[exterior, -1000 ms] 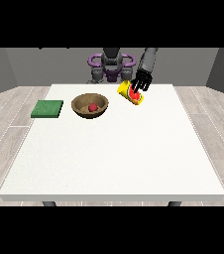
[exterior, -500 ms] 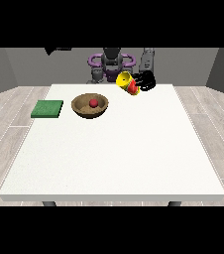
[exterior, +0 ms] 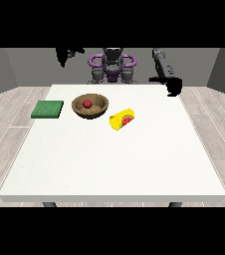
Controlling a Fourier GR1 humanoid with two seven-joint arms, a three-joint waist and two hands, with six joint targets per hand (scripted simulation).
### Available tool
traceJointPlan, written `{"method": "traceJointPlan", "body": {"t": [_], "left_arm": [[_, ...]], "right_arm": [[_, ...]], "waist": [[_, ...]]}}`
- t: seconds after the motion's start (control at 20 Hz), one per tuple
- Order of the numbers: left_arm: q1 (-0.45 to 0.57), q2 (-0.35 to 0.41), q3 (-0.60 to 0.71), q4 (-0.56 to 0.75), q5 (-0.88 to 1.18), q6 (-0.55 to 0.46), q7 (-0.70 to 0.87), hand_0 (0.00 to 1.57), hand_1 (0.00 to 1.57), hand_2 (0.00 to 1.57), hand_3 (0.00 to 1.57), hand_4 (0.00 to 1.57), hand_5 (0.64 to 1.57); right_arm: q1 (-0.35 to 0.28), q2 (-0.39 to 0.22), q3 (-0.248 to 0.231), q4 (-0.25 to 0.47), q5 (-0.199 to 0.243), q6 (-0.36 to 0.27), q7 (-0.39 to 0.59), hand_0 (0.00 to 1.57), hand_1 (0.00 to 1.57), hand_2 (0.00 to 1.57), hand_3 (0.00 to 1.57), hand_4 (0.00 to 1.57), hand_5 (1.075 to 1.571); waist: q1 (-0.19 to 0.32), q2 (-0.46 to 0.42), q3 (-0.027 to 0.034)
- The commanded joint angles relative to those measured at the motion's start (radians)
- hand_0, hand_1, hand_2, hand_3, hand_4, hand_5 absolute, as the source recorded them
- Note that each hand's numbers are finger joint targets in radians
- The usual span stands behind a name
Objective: Pick the cup and pour the ball into the bowl, then pick the bowl and place it on the pad
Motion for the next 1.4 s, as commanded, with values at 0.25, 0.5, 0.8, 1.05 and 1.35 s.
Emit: {"method": "traceJointPlan", "body": {"t": [0.25, 0.5, 0.8, 1.05, 1.35], "left_arm": [[-0.125, 0.293, 0.062, 0.008, 0.082, -0.201, 0.214, 0.00, 0.00, 0.00, 0.00, 0.00, 1.515], [-0.235, 0.369, 0.052, -0.044, 0.066, -0.174, 0.276, 0.00, 0.00, 0.00, 0.00, 0.00, 1.522], [-0.290, 0.432, 0.055, -0.075, 0.085, -0.182, 0.383, 0.00, 0.00, 0.00, 0.00, 0.00, 1.541], [-0.351, 0.508, 0.072, -0.103, 0.124, -0.232, 0.455, 0.00, 0.00, 0.00, 0.00, 0.00, 1.545], [-0.346, 0.526, 0.088, -0.110, 0.167, -0.250, 0.513, 0.00, 0.00, 0.00, 0.00, 0.00, 1.540]], "right_arm": [[0.025, 0.055, -0.009, 0.226, 0.012, 0.012, -0.144, 0.00, 0.00, 0.00, 0.00, 0.48, 1.570], [-0.044, 0.067, -0.055, 0.446, -0.033, 0.073, -0.305, 0.00, 0.00, 0.00, 0.00, 0.40, 1.569], [-0.132, 0.002, -0.117, 0.683, -0.067, 0.152, -0.375, 0.00, 0.00, 0.00, 0.00, 0.33, 1.571], [-0.163, 0.061, -0.118, 0.853, -0.016, 0.108, -0.532, 0.00, 0.00, 0.00, 0.00, 0.29, 1.570], [-0.244, 0.020, -0.166, 1.023, -0.078, 0.159, -0.508, 0.00, 0.00, 0.00, 0.00, 0.40, 1.570]], "waist": [[0.014, 0.033, 0.0069], [0.000, 0.116, 0.0077], [-0.006, 0.099, 0.0067], [0.035, 0.137, 0.0069], [0.019, 0.094, 0.0063]]}}
